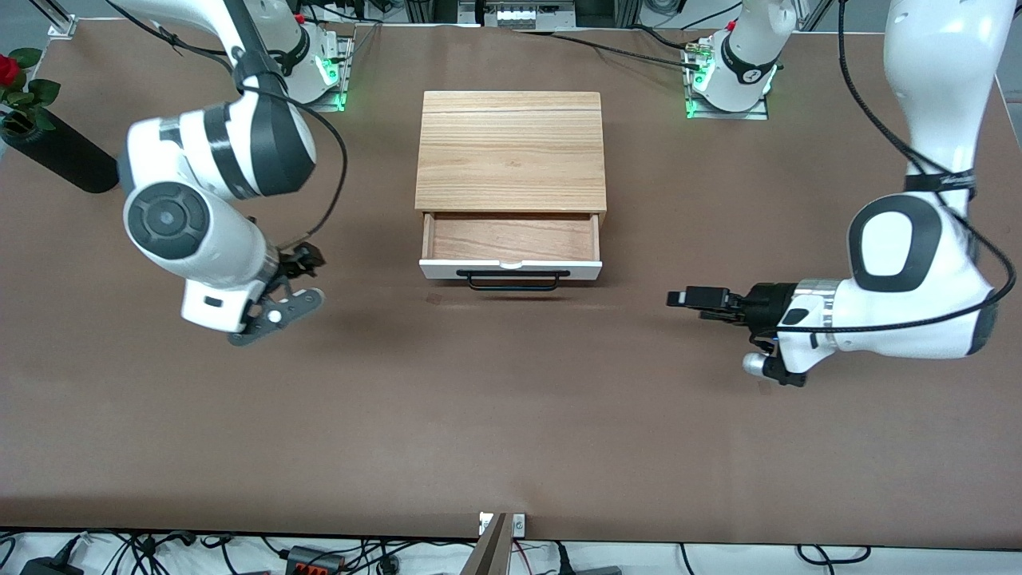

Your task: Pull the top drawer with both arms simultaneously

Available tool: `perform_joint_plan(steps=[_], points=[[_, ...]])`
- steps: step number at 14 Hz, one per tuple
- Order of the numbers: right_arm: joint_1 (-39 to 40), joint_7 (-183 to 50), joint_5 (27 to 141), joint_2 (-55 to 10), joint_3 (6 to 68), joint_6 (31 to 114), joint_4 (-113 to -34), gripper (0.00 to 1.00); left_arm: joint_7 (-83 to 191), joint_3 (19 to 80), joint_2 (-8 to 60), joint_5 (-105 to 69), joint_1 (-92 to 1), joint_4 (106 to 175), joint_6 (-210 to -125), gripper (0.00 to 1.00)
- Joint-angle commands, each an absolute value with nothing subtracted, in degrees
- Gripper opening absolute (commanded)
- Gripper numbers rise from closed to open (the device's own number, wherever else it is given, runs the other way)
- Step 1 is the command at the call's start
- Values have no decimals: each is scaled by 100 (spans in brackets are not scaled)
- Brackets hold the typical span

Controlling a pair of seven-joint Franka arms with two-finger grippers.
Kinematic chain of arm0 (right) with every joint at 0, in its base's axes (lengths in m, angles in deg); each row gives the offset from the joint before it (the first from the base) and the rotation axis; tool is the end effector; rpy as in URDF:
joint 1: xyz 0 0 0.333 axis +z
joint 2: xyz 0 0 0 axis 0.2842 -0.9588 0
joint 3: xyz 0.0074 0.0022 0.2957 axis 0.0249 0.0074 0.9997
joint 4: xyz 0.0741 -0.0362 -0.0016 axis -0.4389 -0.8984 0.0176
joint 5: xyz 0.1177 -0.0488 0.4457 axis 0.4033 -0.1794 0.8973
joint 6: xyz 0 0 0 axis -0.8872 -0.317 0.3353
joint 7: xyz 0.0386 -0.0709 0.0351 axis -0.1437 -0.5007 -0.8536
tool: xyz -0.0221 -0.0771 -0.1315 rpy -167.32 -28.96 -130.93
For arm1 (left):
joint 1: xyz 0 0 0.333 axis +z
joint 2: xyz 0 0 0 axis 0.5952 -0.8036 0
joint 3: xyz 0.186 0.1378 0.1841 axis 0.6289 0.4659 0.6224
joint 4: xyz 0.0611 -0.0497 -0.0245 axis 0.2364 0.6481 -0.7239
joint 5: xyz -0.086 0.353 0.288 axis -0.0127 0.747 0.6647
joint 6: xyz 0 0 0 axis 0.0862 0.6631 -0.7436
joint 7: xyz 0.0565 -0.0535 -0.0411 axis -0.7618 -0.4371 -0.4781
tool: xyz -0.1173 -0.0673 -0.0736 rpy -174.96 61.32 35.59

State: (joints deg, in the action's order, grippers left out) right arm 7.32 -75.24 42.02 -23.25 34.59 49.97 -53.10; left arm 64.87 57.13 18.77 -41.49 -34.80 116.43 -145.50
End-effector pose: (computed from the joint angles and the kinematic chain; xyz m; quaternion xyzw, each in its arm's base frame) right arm 0.6941 0.1958 0.3823 0.9585 0.2616 -0.0850 0.0755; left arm 0.7308 -0.1712 0.3397 0.9389 -0.0440 -0.1173 0.3206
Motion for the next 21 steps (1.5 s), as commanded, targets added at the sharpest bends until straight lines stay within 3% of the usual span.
perform_joint_plan(steps=[1,4,9,13,16,21], points=[[722,-7409,4065,-2093,3220,4478,-4999,100,6025,5729,2101,-3634,-3503,11571,-14011,100],[592,-7427,4153,-1541,2884,4064,-4901,100,6016,5878,2565,-2801,-3530,11570,-13894,100],[-1279,-7234,4380,-626,4465,4246,-5858,100,5700,5984,3662,-1640,-3503,12104,-13920,100],[-1721,-6979,4733,621,4484,5258,-7614,100,5155,6177,4586,-1269,-3477,12720,-13920,100],[-1748,-6015,4716,755,4440,5233,-7723,100,5348,6186,4957,-1198,-3477,13108,-13903,100],[-1730,-5853,4742,738,4142,5294,-7582,100,5269,6116,4940,-970,-3477,13091,-13868,100]])
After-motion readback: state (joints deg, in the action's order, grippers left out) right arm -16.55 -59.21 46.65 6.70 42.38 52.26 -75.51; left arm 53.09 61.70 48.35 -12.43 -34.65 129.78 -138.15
